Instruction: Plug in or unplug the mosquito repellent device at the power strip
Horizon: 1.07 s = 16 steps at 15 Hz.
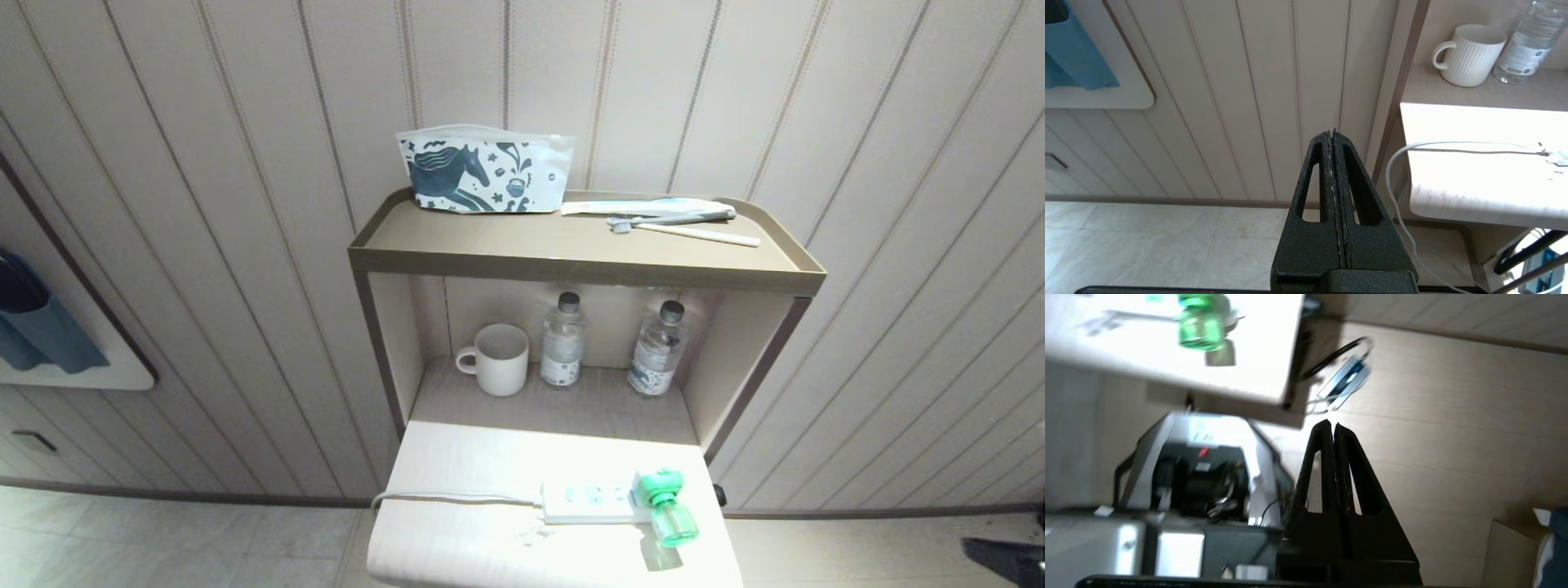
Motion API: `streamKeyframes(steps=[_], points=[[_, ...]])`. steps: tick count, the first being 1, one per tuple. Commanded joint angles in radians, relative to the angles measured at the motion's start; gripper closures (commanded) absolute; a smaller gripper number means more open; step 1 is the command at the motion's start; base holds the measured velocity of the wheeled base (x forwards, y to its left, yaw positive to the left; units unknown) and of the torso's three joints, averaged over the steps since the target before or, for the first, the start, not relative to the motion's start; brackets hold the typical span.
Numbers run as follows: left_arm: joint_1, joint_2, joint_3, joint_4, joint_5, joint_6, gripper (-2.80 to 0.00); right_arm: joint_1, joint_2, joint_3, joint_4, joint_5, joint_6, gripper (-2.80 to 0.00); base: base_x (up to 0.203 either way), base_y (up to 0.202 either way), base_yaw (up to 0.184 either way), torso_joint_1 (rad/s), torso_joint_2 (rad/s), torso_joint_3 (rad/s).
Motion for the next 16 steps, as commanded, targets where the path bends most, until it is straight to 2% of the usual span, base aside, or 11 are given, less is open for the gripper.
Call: streamKeyframes(steps=[1, 2, 4, 6, 8, 10, 12, 13, 15, 16], points=[[0.000, 0.000, 0.000, 0.000, 0.000, 0.000, 0.00, -0.010, -0.220, 0.120, -0.011, -0.100, 0.043, 0.00, 0.000, 0.000, 0.000, 0.000, 0.00, 0.000], [0.000, 0.000, 0.000, 0.000, 0.000, 0.000, 0.00, -0.044, -0.284, 0.199, -0.032, -0.132, 0.073, 0.00, 0.000, 0.000, 0.000, 0.000, 0.00, 0.000], [0.000, 0.000, 0.000, 0.000, 0.000, 0.000, 0.00, -0.189, -0.368, 0.302, -0.066, -0.157, 0.084, 0.00, 0.000, 0.000, 0.000, 0.000, 0.00, 0.000], [0.000, 0.000, 0.000, 0.000, 0.000, 0.000, 0.00, -0.282, -0.495, 0.386, -0.116, -0.160, -0.010, 0.00, 0.000, 0.000, 0.000, 0.000, 0.00, 0.000], [0.000, 0.000, 0.000, 0.000, 0.000, 0.001, 0.00, -0.345, -0.626, 0.485, -0.224, -0.157, -0.156, 0.00, 0.000, 0.000, 0.000, 0.000, 0.00, 0.000], [0.000, 0.000, 0.000, 0.000, 0.000, 0.002, 0.00, -0.370, -0.653, 0.580, -0.459, -0.135, -0.237, 0.00, 0.000, 0.000, 0.000, 0.000, 0.00, 0.000], [0.000, 0.000, 0.000, 0.000, 0.000, 0.002, 0.00, -0.379, -0.650, 0.667, -0.662, -0.033, -0.353, 0.00, 0.000, 0.000, 0.000, 0.000, 0.00, 0.000], [0.000, 0.000, 0.000, 0.000, 0.000, 0.002, 0.00, -0.384, -0.650, 0.698, -0.715, -0.013, -0.420, 0.00, 0.000, 0.000, 0.000, 0.000, 0.00, 0.000], [0.000, 0.000, 0.000, 0.000, 0.000, 0.002, 0.00, -0.390, -0.650, 0.704, -0.727, 0.023, -0.449, 0.00, 0.000, 0.000, 0.000, 0.000, 0.00, 0.000], [0.000, 0.000, 0.000, 0.000, 0.000, 0.002, 0.00, -0.390, -0.650, 0.704, -0.728, 0.067, -0.462, 0.00, 0.000, 0.000, 0.000, 0.000, 0.00, 0.000]])
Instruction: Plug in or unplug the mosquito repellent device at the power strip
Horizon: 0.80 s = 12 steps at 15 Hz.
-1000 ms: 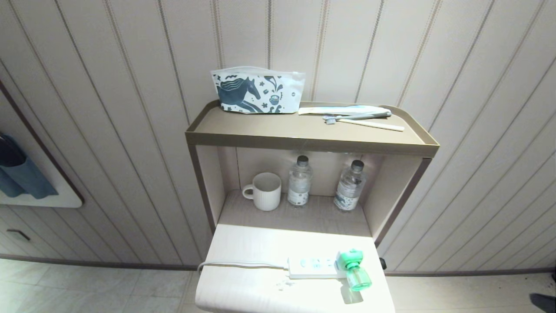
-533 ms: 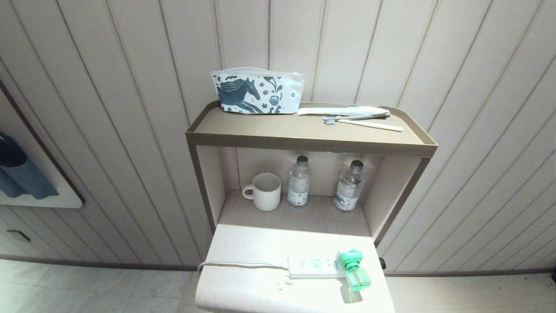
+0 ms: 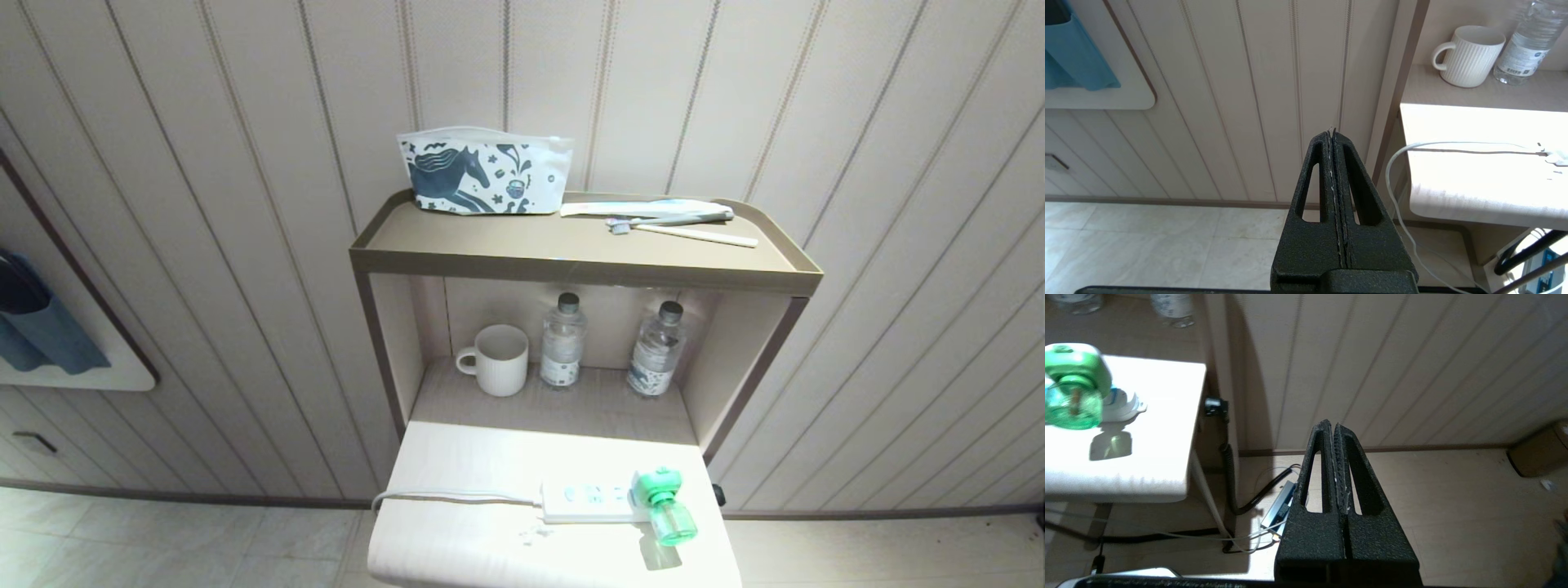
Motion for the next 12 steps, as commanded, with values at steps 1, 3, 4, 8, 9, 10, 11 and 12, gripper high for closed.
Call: streamKeyframes(steps=[1, 3, 4, 8, 9, 10, 11, 12], points=[[0.000, 0.000, 0.000, 0.000, 0.000, 0.000, 0.00, -0.001, -0.002, 0.005, -0.002, 0.013, -0.004, 0.00, 0.000, 0.000, 0.000, 0.000, 0.00, 0.000], [0.000, 0.000, 0.000, 0.000, 0.000, 0.000, 0.00, -0.001, -0.002, 0.003, 0.002, 0.161, -0.039, 0.00, 0.000, 0.000, 0.000, 0.000, 0.00, 0.000], [0.000, 0.000, 0.000, 0.000, 0.000, 0.000, 0.00, -0.002, -0.002, -0.002, 0.024, 0.315, -0.048, 0.00, 0.000, 0.000, 0.000, 0.000, 0.00, 0.000], [0.000, 0.000, 0.000, 0.000, 0.000, 0.000, 0.00, -0.033, 0.003, -0.078, 0.250, 0.487, -0.050, 0.00, 0.000, 0.000, 0.000, 0.000, 0.00, 0.000], [0.000, 0.000, 0.000, 0.000, 0.000, 0.000, 0.00, -0.061, 0.002, -0.075, 0.244, 0.454, -0.048, 0.00, 0.000, 0.000, 0.000, 0.000, 0.00, 0.000], [0.000, 0.000, 0.000, 0.000, 0.000, 0.000, 0.00, -0.074, 0.001, -0.068, 0.223, 0.397, -0.045, 0.00, 0.000, 0.000, 0.000, 0.000, 0.00, 0.000], [0.000, 0.000, 0.000, 0.000, 0.000, 0.000, 0.00, -0.087, 0.001, -0.062, 0.209, 0.378, -0.041, 0.00, 0.000, 0.000, 0.000, 0.000, 0.00, 0.000], [0.000, 0.000, 0.000, 0.000, 0.000, 0.000, 0.00, -0.139, 0.002, -0.062, 0.208, 0.380, -0.039, 0.00, 0.000, 0.000, 0.000, 0.000, 0.00, 0.000]])
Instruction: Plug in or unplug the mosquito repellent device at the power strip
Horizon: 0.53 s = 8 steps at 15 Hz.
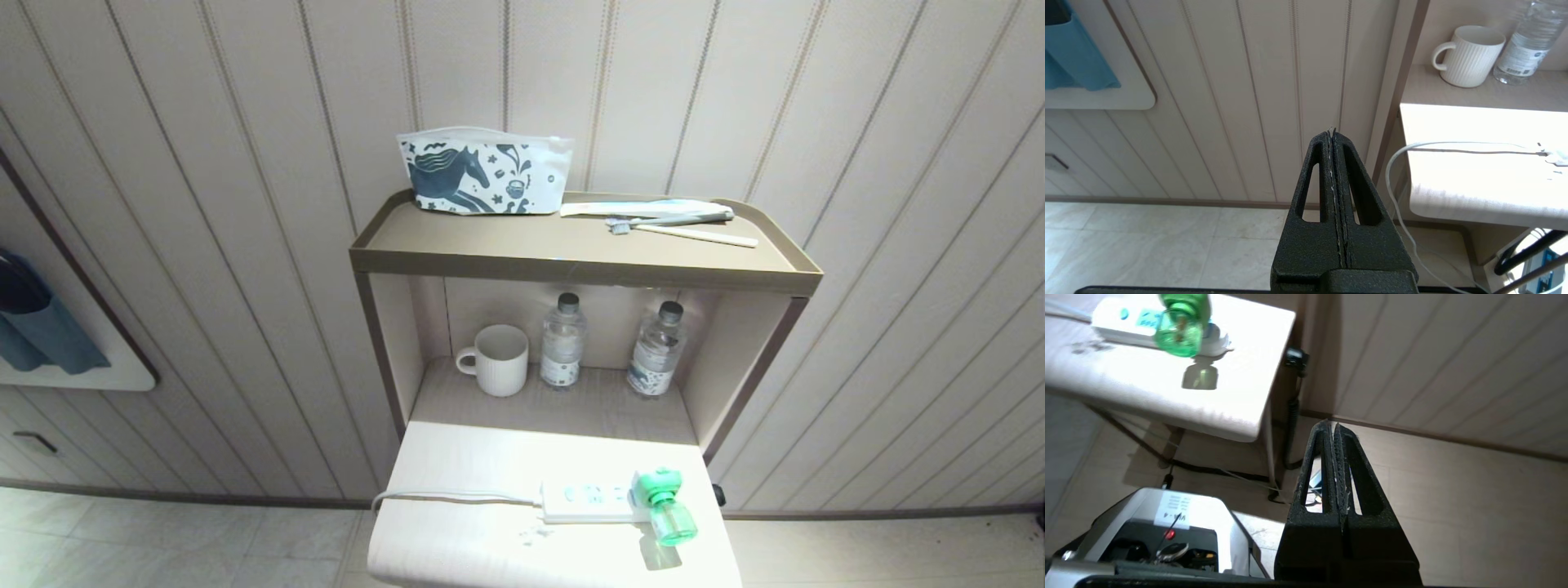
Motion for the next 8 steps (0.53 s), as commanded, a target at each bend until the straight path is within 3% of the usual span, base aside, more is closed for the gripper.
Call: streamKeyframes(steps=[1, 2, 6, 8], points=[[0.000, 0.000, 0.000, 0.000, 0.000, 0.000, 0.00, -0.092, 0.006, 0.002, -0.001, 0.001, -0.001, 0.00, 0.000, 0.000, 0.000, 0.000, 0.00, 0.000], [0.000, 0.000, 0.000, 0.000, 0.000, 0.000, 0.00, -0.131, 0.008, 0.002, -0.001, 0.004, 0.007, 0.00, 0.000, 0.000, 0.000, 0.000, 0.00, 0.000], [0.000, 0.000, 0.000, 0.000, 0.000, 0.000, 0.00, -0.131, 0.009, 0.026, -0.071, 0.021, 0.038, 0.00, 0.000, 0.000, 0.000, 0.000, 0.00, 0.000], [0.000, 0.000, 0.000, 0.000, 0.000, 0.000, 0.00, -0.127, 0.001, 0.021, -0.064, 0.097, 0.030, 0.00, 0.000, 0.000, 0.000, 0.000, 0.00, 0.000]])
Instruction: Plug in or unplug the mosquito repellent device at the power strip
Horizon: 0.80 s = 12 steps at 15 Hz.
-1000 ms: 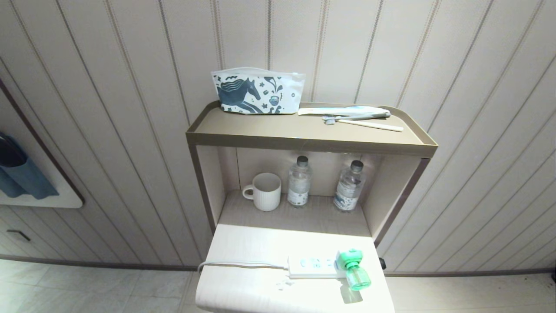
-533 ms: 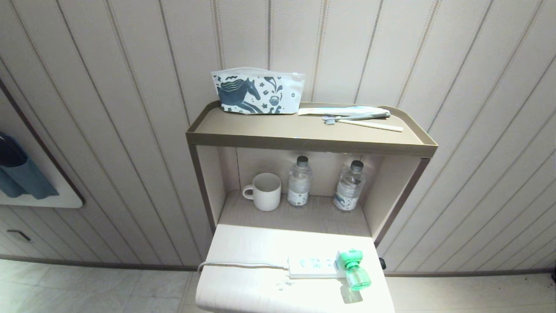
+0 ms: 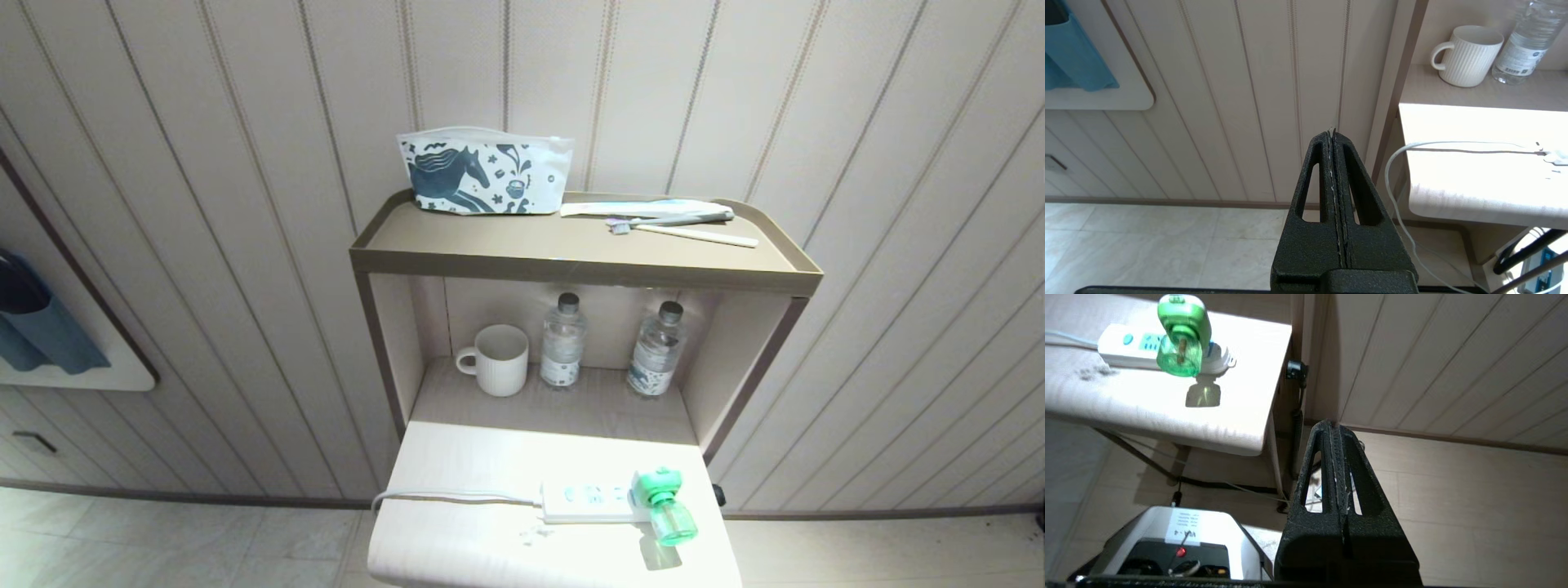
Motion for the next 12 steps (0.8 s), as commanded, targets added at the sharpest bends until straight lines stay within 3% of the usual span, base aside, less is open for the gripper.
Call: streamKeyframes(steps=[1, 3, 7, 12], points=[[0.000, 0.000, 0.000, 0.000, 0.000, 0.000, 0.00, 0.002, -0.001, 0.009, 0.013, -0.014, -0.020, 0.00, 0.000, 0.000, 0.000, 0.000, 0.00, 0.000], [0.000, 0.000, 0.000, 0.000, 0.000, 0.000, 0.00, 0.022, -0.040, 0.051, 0.005, -0.049, -0.050, 0.00, 0.000, 0.000, 0.000, 0.000, 0.00, 0.000], [0.000, 0.000, 0.000, 0.000, 0.000, 0.000, 0.00, 0.047, -0.265, 0.065, -0.037, -0.062, 0.001, 0.00, 0.000, 0.000, 0.000, 0.000, 0.00, 0.000], [0.000, 0.000, 0.000, 0.000, 0.000, 0.000, 0.00, 0.052, -0.267, 0.069, -0.047, -0.074, 0.044, 0.00, 0.000, 0.000, 0.000, 0.000, 0.00, 0.000]])
